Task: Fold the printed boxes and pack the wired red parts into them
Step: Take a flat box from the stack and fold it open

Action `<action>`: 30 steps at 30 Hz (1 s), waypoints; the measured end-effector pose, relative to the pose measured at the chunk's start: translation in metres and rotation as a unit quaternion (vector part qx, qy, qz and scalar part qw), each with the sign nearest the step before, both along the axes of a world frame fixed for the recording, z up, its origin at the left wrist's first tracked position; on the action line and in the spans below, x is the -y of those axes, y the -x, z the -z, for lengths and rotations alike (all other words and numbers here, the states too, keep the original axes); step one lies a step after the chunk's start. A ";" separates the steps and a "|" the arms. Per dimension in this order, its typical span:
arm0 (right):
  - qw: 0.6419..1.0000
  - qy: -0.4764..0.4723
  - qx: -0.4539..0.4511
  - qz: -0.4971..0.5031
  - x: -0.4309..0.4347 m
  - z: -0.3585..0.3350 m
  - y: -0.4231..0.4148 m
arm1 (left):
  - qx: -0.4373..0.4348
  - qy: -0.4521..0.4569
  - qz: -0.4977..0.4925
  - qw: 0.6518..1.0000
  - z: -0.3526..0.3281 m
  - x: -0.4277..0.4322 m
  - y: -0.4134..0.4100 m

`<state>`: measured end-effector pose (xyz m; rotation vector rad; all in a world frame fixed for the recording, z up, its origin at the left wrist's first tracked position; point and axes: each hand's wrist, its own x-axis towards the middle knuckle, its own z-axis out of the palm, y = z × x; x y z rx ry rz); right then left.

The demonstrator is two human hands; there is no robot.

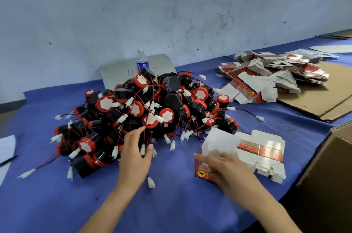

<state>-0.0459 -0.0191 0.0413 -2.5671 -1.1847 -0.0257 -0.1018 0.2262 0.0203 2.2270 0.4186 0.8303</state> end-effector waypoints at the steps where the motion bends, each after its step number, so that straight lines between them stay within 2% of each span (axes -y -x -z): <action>1: 0.999 0.032 0.038 -0.007 -0.004 0.006 0.002 | 0.005 0.030 -0.018 0.999 -0.003 -0.004 -0.007; 3: 0.999 0.032 0.021 -0.030 -0.006 0.014 0.001 | -0.017 0.099 -0.013 0.995 -0.012 -0.012 -0.025; 5: 0.999 -0.018 -0.031 -0.040 -0.008 0.015 0.000 | -0.068 0.146 0.005 0.987 -0.022 -0.019 -0.044; 7: 0.994 -0.092 -0.042 -0.047 -0.010 0.015 0.003 | -0.110 0.093 -0.001 0.990 -0.028 -0.023 -0.060; 9: 0.985 -0.163 -0.041 -0.045 -0.011 0.010 0.009 | -0.110 0.046 -0.030 0.992 -0.034 -0.021 -0.066; 10: 0.976 -0.210 -0.044 -0.039 -0.009 0.010 0.012 | -0.103 0.071 -0.030 0.992 -0.036 -0.020 -0.068; 12: 0.946 -0.318 -0.060 -0.012 -0.006 0.010 0.019 | -0.062 0.230 0.012 0.971 -0.044 -0.014 -0.065; 14: 0.892 -0.433 -0.123 0.041 -0.008 0.010 0.027 | 0.000 0.368 0.055 0.928 -0.058 -0.001 -0.052; 15: 0.847 -0.493 -0.187 0.068 -0.010 0.008 0.030 | 0.028 0.405 0.080 0.911 -0.064 0.010 -0.042; 16: 0.782 -0.555 -0.271 0.086 -0.013 0.006 0.032 | 0.056 0.435 0.113 0.892 -0.068 0.022 -0.028; 17: 0.700 -0.600 -0.377 0.092 -0.016 0.003 0.033 | 0.077 0.455 0.148 0.875 -0.072 0.035 -0.014; 18: 0.621 -0.615 -0.479 0.088 -0.018 -0.001 0.034 | 0.089 0.460 0.184 0.864 -0.074 0.050 0.001; 19: 0.562 -0.610 -0.554 0.076 -0.019 -0.005 0.035 | 0.092 0.455 0.220 0.858 -0.075 0.064 0.016; 20: 0.535 -0.599 -0.593 0.052 -0.019 -0.009 0.036 | 0.088 0.450 0.249 0.853 -0.074 0.076 0.028; 23: 0.515 -0.602 -0.610 0.018 -0.023 -0.014 0.041 | 0.077 0.418 0.264 0.866 -0.066 0.094 0.046; 25: 0.493 -0.636 -0.592 0.035 -0.023 -0.018 0.046 | 0.066 0.386 0.256 0.884 -0.062 0.095 0.048; 28: 0.440 -0.702 -0.553 0.087 -0.018 -0.020 0.047 | 0.046 0.313 0.252 0.914 -0.055 0.087 0.045; 30: 0.425 -0.733 -0.521 0.104 -0.012 -0.017 0.042 | 0.022 0.262 0.274 0.925 -0.050 0.081 0.041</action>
